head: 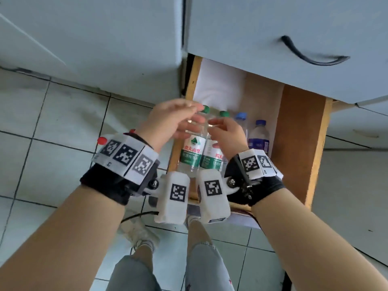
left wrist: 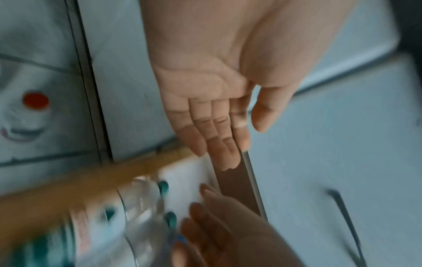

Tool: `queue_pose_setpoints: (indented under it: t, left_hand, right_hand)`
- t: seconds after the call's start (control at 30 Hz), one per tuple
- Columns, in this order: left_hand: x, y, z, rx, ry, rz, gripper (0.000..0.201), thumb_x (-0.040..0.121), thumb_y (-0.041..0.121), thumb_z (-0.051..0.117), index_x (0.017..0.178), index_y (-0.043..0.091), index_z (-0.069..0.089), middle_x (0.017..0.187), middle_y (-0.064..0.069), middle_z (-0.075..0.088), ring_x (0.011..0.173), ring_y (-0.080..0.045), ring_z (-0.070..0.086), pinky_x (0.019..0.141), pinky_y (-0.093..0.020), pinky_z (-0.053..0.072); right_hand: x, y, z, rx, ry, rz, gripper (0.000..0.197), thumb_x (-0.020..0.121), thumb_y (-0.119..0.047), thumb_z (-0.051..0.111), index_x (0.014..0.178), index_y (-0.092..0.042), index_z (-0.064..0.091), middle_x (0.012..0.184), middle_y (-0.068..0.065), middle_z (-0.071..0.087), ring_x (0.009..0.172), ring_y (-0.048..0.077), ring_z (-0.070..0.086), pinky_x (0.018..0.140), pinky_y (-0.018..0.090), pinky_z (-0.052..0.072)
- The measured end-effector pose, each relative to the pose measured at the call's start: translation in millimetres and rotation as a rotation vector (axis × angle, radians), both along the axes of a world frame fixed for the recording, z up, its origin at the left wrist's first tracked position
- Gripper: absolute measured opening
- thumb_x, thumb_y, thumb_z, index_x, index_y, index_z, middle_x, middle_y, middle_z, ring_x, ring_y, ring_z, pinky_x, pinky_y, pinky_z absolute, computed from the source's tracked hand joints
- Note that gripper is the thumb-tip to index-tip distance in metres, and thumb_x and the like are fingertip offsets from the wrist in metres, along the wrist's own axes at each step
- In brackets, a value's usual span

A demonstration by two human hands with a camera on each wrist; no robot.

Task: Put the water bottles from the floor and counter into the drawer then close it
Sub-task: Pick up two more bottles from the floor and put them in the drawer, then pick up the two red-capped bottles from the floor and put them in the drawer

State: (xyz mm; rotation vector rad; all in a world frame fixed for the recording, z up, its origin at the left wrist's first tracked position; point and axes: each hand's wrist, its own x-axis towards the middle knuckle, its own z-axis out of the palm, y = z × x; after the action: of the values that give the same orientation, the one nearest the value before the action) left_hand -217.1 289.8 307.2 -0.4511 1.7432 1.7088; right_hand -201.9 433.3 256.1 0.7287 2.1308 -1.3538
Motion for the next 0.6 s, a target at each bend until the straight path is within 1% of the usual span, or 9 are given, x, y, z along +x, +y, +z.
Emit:
queue_pose_setpoints:
  t: [0.07, 0.13, 0.17, 0.23, 0.33, 0.4, 0.5, 0.53, 0.6]
  left_hand:
    - [12.5, -54.2, 5.6, -0.049, 0.055, 0.121, 0.020, 0.092, 0.017, 0.047, 0.090, 0.024, 0.065, 0.084, 0.002, 0.070, 0.063, -0.007, 0.064, 0.057, -0.019, 0.051]
    - [27.2, -109.1, 5.5, -0.114, 0.088, 0.242, 0.021, 0.091, 0.013, 0.047, 0.085, 0.025, 0.064, 0.079, 0.002, 0.068, 0.057, -0.005, 0.063, 0.053, -0.017, 0.049]
    - [35.2, -134.8, 3.5, -0.148, 0.087, 0.290, 0.021, 0.091, 0.012, 0.049, 0.083, 0.025, 0.064, 0.077, 0.002, 0.068, 0.058, -0.006, 0.063, 0.055, -0.019, 0.049]
    - [51.1, -180.7, -3.4, -0.218, 0.059, 0.353, 0.021, 0.089, 0.012, 0.050, 0.080, 0.027, 0.062, 0.072, 0.006, 0.068, 0.061, -0.008, 0.062, 0.062, -0.022, 0.048]
    - [72.3, -233.1, -20.7, -0.248, 0.002, 0.409, 0.020, 0.089, 0.010, 0.050, 0.079, 0.026, 0.058, 0.069, 0.007, 0.066, 0.052, 0.001, 0.061, 0.062, -0.021, 0.044]
    - [80.1, -258.2, -42.3, -0.255, -0.028, 0.433, 0.020, 0.087, 0.008, 0.051, 0.080, 0.026, 0.057, 0.078, 0.001, 0.064, 0.063, -0.006, 0.061, 0.066, -0.025, 0.044]
    - [85.8, -282.2, -91.3, -0.272, -0.098, 0.434, 0.016, 0.083, 0.009, 0.056, 0.091, 0.023, 0.058, 0.098, -0.006, 0.062, 0.086, -0.018, 0.059, 0.070, -0.026, 0.045]
    - [86.3, -287.4, -111.1, -0.271, -0.128, 0.429, 0.019, 0.083, 0.010, 0.056, 0.099, 0.022, 0.057, 0.101, -0.005, 0.060, 0.091, -0.018, 0.057, 0.070, -0.027, 0.046]
    - [87.1, -294.6, -151.4, -0.257, -0.188, 0.428, 0.025, 0.085, 0.013, 0.057, 0.107, 0.021, 0.051, 0.094, 0.002, 0.059, 0.095, -0.017, 0.053, 0.072, -0.027, 0.046]
  right_hand:
    - [1.8, -44.5, 17.2, -0.053, 0.091, 0.043, 0.017, 0.081, -0.009, 0.056, 0.092, -0.020, 0.061, 0.067, -0.010, 0.052, 0.067, 0.013, 0.053, 0.074, 0.037, 0.049]
    - [6.3, -92.0, 27.4, -0.115, 0.139, 0.063, 0.019, 0.081, -0.007, 0.056, 0.080, -0.025, 0.058, 0.064, -0.010, 0.050, 0.059, 0.009, 0.048, 0.067, 0.034, 0.044]
    - [9.6, -115.8, 28.7, -0.135, 0.142, 0.076, 0.021, 0.081, -0.006, 0.056, 0.077, -0.027, 0.056, 0.064, -0.010, 0.050, 0.059, 0.008, 0.048, 0.068, 0.035, 0.045]
    - [17.6, -159.7, 25.6, -0.145, 0.115, 0.098, 0.025, 0.082, -0.006, 0.055, 0.075, -0.030, 0.055, 0.065, -0.011, 0.053, 0.066, 0.009, 0.052, 0.077, 0.040, 0.050]
    - [31.8, -214.0, 0.7, -0.149, 0.046, 0.110, 0.017, 0.081, -0.006, 0.053, 0.088, -0.021, 0.058, 0.070, -0.010, 0.054, 0.077, 0.015, 0.054, 0.087, 0.046, 0.052]
    - [39.7, -241.1, -29.0, -0.121, -0.062, 0.111, 0.024, 0.082, -0.007, 0.053, 0.104, -0.011, 0.060, 0.073, -0.008, 0.053, 0.073, 0.016, 0.053, 0.086, 0.046, 0.052]
    - [48.9, -262.3, -85.3, -0.049, -0.265, 0.075, 0.039, 0.082, -0.011, 0.057, 0.121, -0.010, 0.052, 0.072, 0.000, 0.052, 0.063, 0.015, 0.051, 0.084, 0.043, 0.052]
    - [50.5, -264.0, -106.2, -0.027, -0.311, 0.064, 0.043, 0.081, -0.012, 0.059, 0.123, -0.009, 0.050, 0.077, 0.006, 0.056, 0.065, 0.019, 0.052, 0.083, 0.044, 0.053]
    - [51.3, -262.7, -147.0, -0.001, -0.365, 0.074, 0.050, 0.079, -0.010, 0.061, 0.126, -0.006, 0.047, 0.101, 0.017, 0.060, 0.073, 0.027, 0.055, 0.072, 0.042, 0.051]
